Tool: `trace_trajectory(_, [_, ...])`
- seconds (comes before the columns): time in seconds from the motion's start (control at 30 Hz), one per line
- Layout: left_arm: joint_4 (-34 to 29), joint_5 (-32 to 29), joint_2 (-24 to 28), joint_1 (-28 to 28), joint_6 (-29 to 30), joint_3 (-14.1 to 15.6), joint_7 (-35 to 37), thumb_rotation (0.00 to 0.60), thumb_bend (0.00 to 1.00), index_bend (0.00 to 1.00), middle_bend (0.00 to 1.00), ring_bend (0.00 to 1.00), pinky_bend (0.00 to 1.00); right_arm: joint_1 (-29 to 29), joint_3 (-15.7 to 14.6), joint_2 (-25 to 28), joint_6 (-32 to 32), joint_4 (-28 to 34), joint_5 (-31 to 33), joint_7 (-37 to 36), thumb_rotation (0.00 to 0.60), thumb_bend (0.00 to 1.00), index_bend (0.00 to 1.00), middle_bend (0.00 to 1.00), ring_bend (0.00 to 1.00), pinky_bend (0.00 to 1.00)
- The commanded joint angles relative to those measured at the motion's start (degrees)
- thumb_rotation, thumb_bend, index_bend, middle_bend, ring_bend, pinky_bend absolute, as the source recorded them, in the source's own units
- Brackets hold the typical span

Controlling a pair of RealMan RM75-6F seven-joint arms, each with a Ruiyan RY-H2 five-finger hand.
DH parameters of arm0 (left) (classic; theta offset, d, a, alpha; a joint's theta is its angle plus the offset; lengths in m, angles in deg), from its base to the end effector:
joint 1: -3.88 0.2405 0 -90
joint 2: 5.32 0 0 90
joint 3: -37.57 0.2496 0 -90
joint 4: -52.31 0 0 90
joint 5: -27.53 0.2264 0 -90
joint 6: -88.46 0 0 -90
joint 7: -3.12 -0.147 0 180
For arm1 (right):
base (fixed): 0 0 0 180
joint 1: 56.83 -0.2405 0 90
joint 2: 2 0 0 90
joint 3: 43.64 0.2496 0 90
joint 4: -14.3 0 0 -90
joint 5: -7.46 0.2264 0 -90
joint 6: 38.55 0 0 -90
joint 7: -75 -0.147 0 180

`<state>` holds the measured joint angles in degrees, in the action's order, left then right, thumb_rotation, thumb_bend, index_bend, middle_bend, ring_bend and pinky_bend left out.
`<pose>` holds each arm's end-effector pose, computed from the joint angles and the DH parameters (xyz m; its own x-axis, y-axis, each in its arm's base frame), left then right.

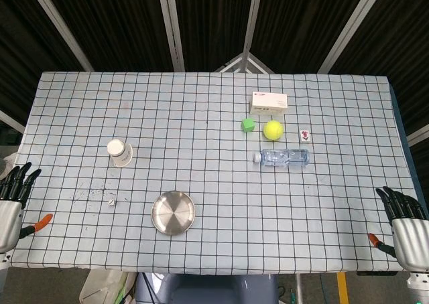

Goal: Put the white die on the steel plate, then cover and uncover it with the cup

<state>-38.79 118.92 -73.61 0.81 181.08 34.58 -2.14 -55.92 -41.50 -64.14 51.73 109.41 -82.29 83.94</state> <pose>-0.2940 0.1741 0.1333 0.4275 -0.1227 0.8956 0.8971 -0.0643 -0.4370 -0.3083 -0.1504 0.1543 0.5255 0.0331 0.8501 -0.8508 0.0211 0.5251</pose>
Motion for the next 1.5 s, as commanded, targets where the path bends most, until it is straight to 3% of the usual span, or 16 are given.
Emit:
trace_trajectory(0.03, [-0.1,0.0,0.0,-0.1,-0.2,-0.1,-0.1,0.6,0.07,0.12,0.0,0.0,0.15,0.2,-0.1,0.2,0.2,0.1,0.0,-0.1,0.6,0.04,0.12,0.14,0.15,0.16])
trace_trajectory(0.77, [0.3,0.2,-1.0,-1.3,-2.1,0.4,-0.3,0.6,0.07,0.17,0.03,0.01,0.16,1.0,-0.8,1.5,0.1,1.6,0.4,0.1,0.6,0.04,0.12,0.14,0.15,0.16])
trace_trajectory(0.87, [0.3,0.3,-1.2,-1.5,-2.9,0.8,-0.2,0.6,0.11,0.19,0.04,0.01,0.16,1.1,-0.9,1.7,0.3,1.8,0.3,-0.1,0.6,0.04,0.12,0.14,0.15,0.16])
trace_trajectory(1.07, [-0.7,-1.4,-1.6,-3.2,-8.1,1.5,0.2,0.6,0.15,0.25,0.05,0.01,0.17,1.6,-0.6,2.5,0.6,2.4,1.2,-0.9,0.6,0.04,0.12,0.14,0.15,0.16])
trace_trajectory(1.27, [-2.4,-6.6,-3.1,-4.4,-12.1,0.4,-1.9,0.6,0.16,0.28,0.05,0.01,0.17,1.9,-0.5,3.0,1.3,2.6,1.2,-1.7,0.6,0.04,0.12,0.14,0.15,0.16])
trace_trajectory(1.4, [-4.8,-11.7,-2.3,-6.6,-20.3,0.2,4.7,0.6,0.16,0.3,0.05,0.01,0.19,1.8,-0.5,3.0,0.8,2.5,1.6,-2.5,0.6,0.04,0.12,0.14,0.15,0.16])
trace_trajectory(1.5, [-3.2,-13.6,-2.4,-7.9,-22.5,-0.6,4.3,0.6,0.16,0.35,0.05,0.01,0.19,1.7,-0.3,3.0,0.3,2.3,2.2,-2.8,0.6,0.04,0.12,0.14,0.15,0.16])
